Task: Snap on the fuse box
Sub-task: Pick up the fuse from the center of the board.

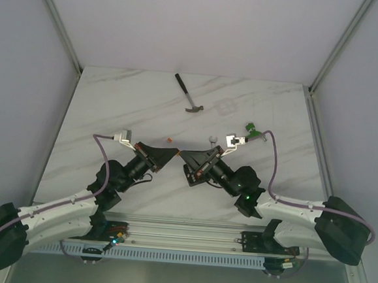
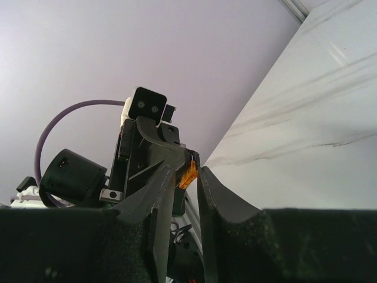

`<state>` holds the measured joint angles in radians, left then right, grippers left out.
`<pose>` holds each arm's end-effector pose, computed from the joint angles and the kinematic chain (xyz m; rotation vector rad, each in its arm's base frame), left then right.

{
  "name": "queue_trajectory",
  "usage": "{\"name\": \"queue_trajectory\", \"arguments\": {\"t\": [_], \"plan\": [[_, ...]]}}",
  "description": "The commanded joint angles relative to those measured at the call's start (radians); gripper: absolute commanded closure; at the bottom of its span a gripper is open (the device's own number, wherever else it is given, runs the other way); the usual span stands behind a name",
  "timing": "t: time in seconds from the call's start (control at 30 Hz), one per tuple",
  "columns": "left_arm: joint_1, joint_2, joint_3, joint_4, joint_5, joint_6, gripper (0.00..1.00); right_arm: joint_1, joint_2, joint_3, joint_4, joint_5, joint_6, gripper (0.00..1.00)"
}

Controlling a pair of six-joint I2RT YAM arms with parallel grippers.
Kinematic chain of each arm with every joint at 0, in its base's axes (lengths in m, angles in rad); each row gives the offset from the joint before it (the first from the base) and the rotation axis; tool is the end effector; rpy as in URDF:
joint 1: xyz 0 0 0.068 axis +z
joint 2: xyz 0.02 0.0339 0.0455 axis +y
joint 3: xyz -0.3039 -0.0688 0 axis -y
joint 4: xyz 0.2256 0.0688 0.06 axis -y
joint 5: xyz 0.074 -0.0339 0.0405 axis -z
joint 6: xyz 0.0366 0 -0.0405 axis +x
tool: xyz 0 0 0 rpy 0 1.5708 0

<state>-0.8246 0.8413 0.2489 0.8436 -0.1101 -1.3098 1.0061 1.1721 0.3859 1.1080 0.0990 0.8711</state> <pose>0.1014 -0.1038 0.2913 -0.4764 1.4695 -1.6987 0.1147 0.1743 0.3112 0.0016 1.4143 1.5380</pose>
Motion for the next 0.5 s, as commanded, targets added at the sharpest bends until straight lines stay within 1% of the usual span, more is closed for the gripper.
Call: {"name": "queue_trajectory", "arguments": {"t": [0.0, 0.2, 0.37, 0.47], "plan": [[-0.011, 0.008, -0.016, 0.084, -0.026, -0.025, 1.0, -0.004, 0.018, -0.013, 0.097, -0.023, 0.008, 0.72], [-0.026, 0.005, -0.027, 0.118, -0.049, -0.038, 1.0, -0.007, 0.04, -0.016, 0.13, -0.04, 0.012, 0.77], [-0.031, 0.0, -0.037, 0.119, -0.068, -0.048, 1.0, -0.015, 0.04, -0.019, 0.138, -0.056, 0.008, 0.86], [-0.032, -0.012, -0.031, 0.054, -0.092, -0.046, 1.0, -0.026, 0.03, -0.019, 0.113, -0.062, 0.003, 0.92]]}}
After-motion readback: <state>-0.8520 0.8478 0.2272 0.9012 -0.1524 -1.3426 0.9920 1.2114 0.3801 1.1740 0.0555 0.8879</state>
